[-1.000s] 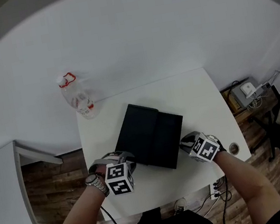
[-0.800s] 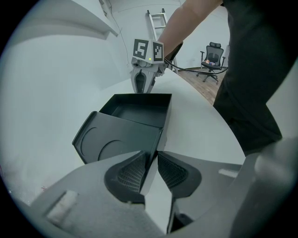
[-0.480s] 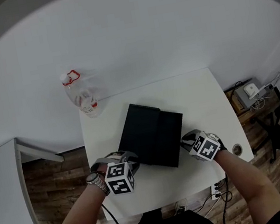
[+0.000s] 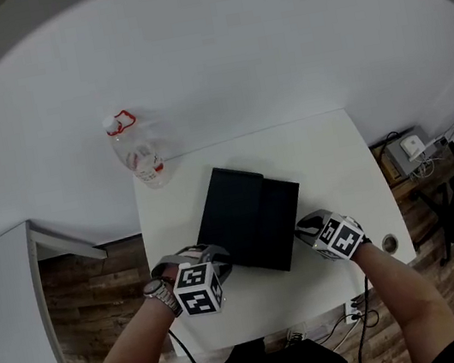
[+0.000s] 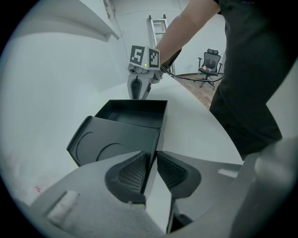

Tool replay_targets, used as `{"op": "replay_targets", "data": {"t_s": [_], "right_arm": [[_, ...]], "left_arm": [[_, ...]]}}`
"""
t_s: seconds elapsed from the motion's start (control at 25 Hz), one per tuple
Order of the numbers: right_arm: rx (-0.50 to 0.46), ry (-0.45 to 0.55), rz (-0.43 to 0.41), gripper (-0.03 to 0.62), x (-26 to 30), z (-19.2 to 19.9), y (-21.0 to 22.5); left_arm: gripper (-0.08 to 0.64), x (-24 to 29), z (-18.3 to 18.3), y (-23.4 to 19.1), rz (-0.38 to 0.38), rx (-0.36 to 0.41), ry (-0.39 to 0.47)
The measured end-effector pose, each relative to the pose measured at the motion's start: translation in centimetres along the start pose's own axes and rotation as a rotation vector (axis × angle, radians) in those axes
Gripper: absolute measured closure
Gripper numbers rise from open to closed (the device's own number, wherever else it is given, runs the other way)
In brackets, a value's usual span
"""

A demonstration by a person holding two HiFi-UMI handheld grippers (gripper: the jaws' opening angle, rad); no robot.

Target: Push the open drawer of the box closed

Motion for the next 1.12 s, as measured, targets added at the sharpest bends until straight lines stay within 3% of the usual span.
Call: {"op": "replay_targets", "data": {"t_s": [0.12,0.24,0.4,0.64,0.8,1.12], "right_arm": [[0.005,-0.016,-0.012,0.518,0.3,-0.2,0.2],[0.128,0.032,-0.052,0.518,0.4,-0.5,0.8],[0.010,0.034,-0.021,0.518,1.4,-1.7,0.4],[0.000,0.015,-0.032,0.515,3.0,-3.3,0.4],[0.049,0.005,-0.062,0.517,3.9,-4.3,0.1],[0.021,0.017,-0.060,0.517,6.5,-7.3,-1.0]], "left_arm": [[0.482,0.0,0.1,-0.1,0.011,0.000,0.003],[0.482,-0.1,0.2,-0.1,0.019,-0.006,0.012],[0.483,-0.1,0.3,-0.1,0.027,-0.008,0.025],[0.486,-0.3,0.3,-0.1,0.045,-0.013,0.029],[0.486,-0.2,0.3,-0.1,0.049,-0.014,0.038],[0.488,-0.3,0.4,-0.1,0.054,-0.011,0.049]]}}
Point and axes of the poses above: the fingertips, and each gripper's own axes: x forward along the fingers, y to its right, z out of its underside, the point moved 10 cm from there along -x, backward along the fingers, and after that the axes turned 10 degrees about y, right-handed, at the moved point
